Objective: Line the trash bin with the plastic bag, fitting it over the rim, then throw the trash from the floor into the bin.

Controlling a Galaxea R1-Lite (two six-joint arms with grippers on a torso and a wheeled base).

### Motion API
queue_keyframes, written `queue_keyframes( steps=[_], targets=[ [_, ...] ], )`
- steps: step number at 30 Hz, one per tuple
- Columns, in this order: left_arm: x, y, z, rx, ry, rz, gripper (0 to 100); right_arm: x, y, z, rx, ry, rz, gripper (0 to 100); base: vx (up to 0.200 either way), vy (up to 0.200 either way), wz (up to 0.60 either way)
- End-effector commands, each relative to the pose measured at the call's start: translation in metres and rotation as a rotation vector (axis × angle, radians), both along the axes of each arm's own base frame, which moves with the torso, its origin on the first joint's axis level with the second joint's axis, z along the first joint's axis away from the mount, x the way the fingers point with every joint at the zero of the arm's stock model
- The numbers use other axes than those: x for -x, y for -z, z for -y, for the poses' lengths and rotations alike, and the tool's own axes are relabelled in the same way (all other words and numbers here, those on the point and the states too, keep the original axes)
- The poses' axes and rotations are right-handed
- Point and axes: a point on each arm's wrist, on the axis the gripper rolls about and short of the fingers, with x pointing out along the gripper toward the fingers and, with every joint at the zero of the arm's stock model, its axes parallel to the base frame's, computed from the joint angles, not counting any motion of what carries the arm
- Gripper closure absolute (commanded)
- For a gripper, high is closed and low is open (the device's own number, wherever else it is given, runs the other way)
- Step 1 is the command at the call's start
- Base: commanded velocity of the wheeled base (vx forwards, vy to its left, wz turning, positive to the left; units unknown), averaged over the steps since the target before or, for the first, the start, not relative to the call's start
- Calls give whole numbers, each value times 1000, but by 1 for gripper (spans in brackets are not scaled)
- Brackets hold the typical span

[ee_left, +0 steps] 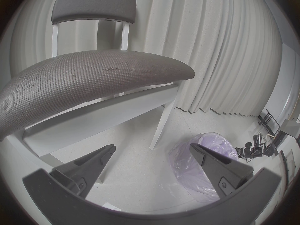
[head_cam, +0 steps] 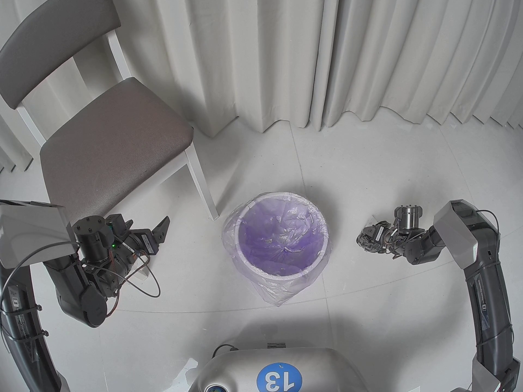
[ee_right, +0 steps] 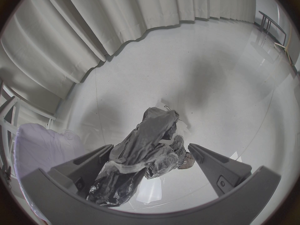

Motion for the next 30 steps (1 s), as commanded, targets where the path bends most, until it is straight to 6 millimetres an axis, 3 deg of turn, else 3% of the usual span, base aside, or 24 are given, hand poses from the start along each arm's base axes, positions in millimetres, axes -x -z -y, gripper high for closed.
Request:
queue_keyframes(
  steps=[1,2,19,27,28,30],
  targets=[
    [0,0,1,2,4,11,0,-1,4,0,-8,4,-4,0,0,0,0],
    [0,0,2,2,6,11,0,-2,3,0,-8,4,-1,100,0,0,0],
    [7,4,9,-7,34,-17,0,1,5,0,-9,4,-50,100,0,0,0],
    [16,-16,21,-3,74,42,0,0,4,1,0,6,-33,100,0,0,0],
    [17,-18,22,-2,80,48,0,0,2,1,2,7,-31,100,0,0,0],
    [20,-28,27,4,102,81,0,-3,-39,1,10,11,32,100,0,0,0]
  ],
)
